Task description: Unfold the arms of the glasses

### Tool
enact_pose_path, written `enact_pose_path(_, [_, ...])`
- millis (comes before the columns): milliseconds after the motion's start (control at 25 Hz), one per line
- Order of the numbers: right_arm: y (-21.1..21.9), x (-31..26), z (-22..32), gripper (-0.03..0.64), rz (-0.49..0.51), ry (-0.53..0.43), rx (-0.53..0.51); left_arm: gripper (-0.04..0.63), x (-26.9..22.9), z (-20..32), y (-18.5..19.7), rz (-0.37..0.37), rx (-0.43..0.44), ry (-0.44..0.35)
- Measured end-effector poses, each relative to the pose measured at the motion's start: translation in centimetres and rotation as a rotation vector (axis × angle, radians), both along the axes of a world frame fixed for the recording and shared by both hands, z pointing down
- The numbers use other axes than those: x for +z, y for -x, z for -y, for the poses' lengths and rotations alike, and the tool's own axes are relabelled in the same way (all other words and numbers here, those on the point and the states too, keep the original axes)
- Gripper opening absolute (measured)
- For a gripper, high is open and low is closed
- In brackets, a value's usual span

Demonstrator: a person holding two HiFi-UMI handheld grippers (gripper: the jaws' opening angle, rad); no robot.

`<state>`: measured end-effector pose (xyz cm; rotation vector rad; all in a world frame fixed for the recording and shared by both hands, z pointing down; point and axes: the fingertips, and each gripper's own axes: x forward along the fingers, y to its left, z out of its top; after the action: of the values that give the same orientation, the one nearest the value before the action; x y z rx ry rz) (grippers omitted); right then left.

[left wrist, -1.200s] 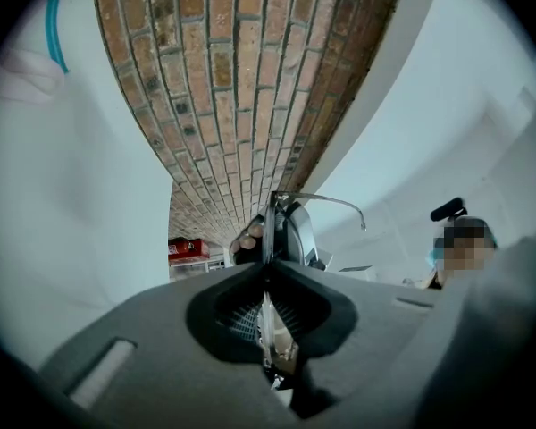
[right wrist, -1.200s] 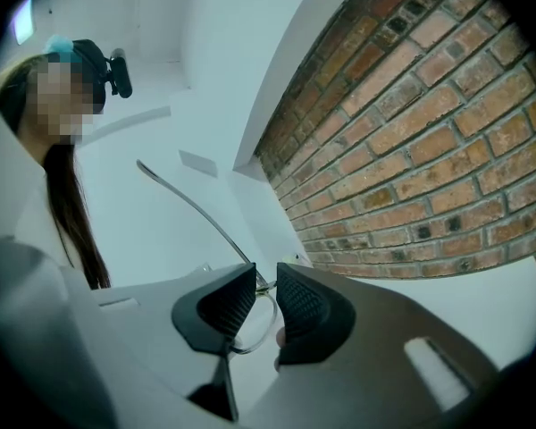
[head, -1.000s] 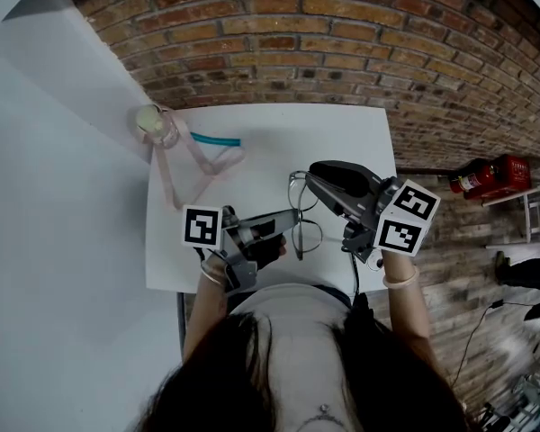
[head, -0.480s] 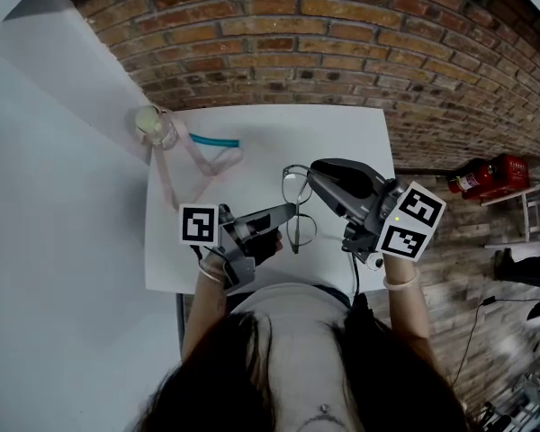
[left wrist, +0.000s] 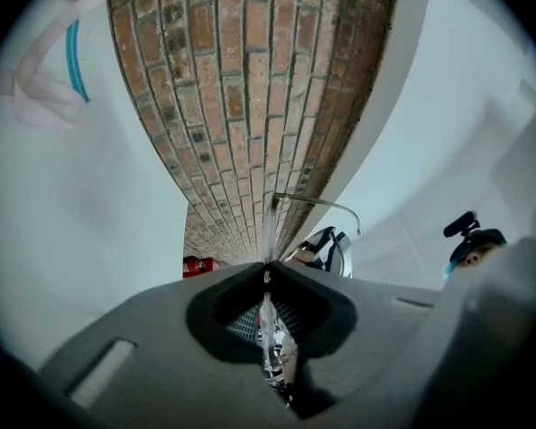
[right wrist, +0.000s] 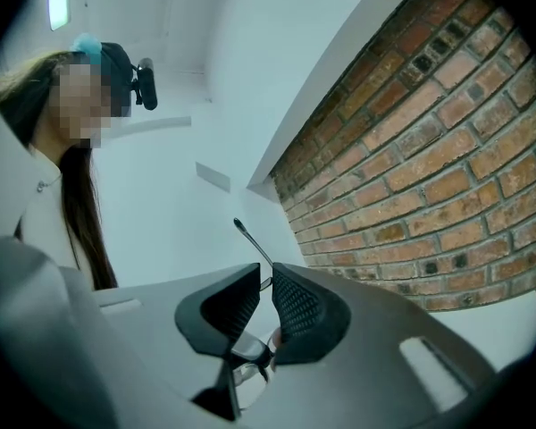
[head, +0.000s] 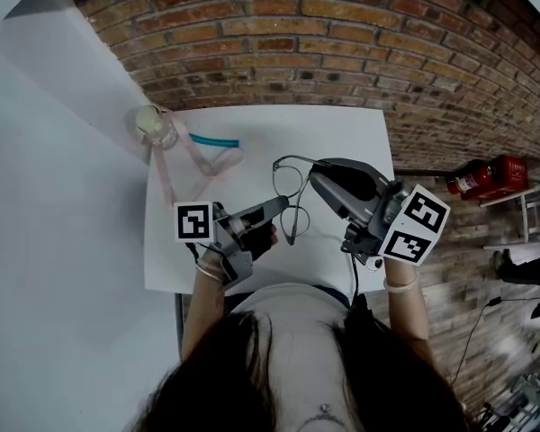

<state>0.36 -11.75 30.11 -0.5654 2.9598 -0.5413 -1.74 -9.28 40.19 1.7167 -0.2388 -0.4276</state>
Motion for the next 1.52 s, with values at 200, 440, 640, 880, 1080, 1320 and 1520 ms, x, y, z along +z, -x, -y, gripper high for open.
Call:
enact_pose_path(200, [0.0, -0.5, -0.3, 0.035, 0.005, -0.017, -0.005, 0.024, 0.0, 0.7, 0.8, -0.009, -0.041, 0.01])
enact_pose_path(440, [0.2, -0.5, -0.8, 0.029, 0.003, -0.032, -0.015, 0.023, -0.3, 1.7, 2.6, -0.025, -0.098, 0.007])
enact_pose_path(640, [0.4, -0.7, -0.8, 0.029, 0.015, -0.034, -0.022, 0.023, -0.4, 1.6, 2.8, -0.029, -0.099, 0.0])
enact_pose_path(880, [0.8, -0.8, -0.9, 0.054, 0.024, -0.031, -0.038, 0.023, -0.9, 1.1, 2.2, -0.038, -0.072, -0.016])
enact_pose_path(1080, [1.0, -0.8, -1.3, 0.064, 0.031, -0.026, -0.061, 0.023, -1.0, 0.4, 1.3, -0.025, -0.034, -0.029])
enact_pose_path(1320, [1.0, -0.9, -1.6, 0.086, 0.036, -0.021, -0.084, 0.023, -1.3, -0.3, 0.6, -0.026, -0.002, -0.034])
enact_pose_path(1520, [1.1, -0.9, -2.0, 0.095, 0.039, -0.022, -0.102, 0.023, -1.2, -0.7, 0.4, -0.017, 0.019, -0.043])
